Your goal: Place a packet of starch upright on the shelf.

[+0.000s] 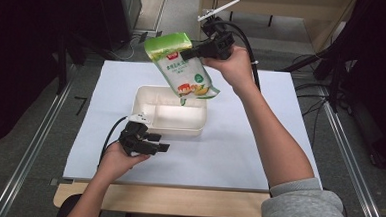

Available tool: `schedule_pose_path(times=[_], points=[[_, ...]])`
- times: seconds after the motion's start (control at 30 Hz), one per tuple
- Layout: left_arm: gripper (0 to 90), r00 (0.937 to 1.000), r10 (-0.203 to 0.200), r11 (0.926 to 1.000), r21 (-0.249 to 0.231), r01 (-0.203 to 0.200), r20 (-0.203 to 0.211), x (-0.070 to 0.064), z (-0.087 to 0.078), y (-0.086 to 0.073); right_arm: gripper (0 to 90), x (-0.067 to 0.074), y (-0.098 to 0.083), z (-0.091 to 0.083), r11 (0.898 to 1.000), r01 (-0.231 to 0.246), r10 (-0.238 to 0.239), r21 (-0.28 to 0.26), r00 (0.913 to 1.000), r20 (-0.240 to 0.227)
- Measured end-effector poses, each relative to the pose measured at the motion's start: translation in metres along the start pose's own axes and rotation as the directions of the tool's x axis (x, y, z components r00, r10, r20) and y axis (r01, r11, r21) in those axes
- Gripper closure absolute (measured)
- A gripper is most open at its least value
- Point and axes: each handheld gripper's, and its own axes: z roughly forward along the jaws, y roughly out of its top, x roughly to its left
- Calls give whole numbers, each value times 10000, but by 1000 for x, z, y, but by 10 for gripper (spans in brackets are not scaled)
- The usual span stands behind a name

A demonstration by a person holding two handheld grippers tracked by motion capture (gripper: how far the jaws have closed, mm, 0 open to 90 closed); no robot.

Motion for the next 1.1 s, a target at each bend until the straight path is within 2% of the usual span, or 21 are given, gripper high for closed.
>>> schedule_pose_path(times=[0.23, 0.4, 0.8, 1.0, 1.1], points=[[425, 10000, 17, 10000, -5, -17, 8, 0, 0, 0, 879, -1, 1, 10, 10000, -39, 38, -52, 9999, -94], [426, 10000, 41, 10000, -8, -41, 14, 0, 1, 0, 879, -1, -1, 23, 9999, -45, 46, 117, 9999, -94], [427, 9999, 95, 10000, 28, -95, 73, -1, 1, 0, 879, -8, -11, 46, 9992, -366, 366, 168, 9993, -6], [428, 9999, 69, 10000, -6, -69, 102, -1, 1, 0, 879, -13, -17, 62, 9973, -689, 687, 239, 9976, 76], [428, 9999, 87, 10000, 20, -87, 97, -1, 1, 1, 879, -13, -18, 67, 9974, -671, 668, 266, 9977, 122]])
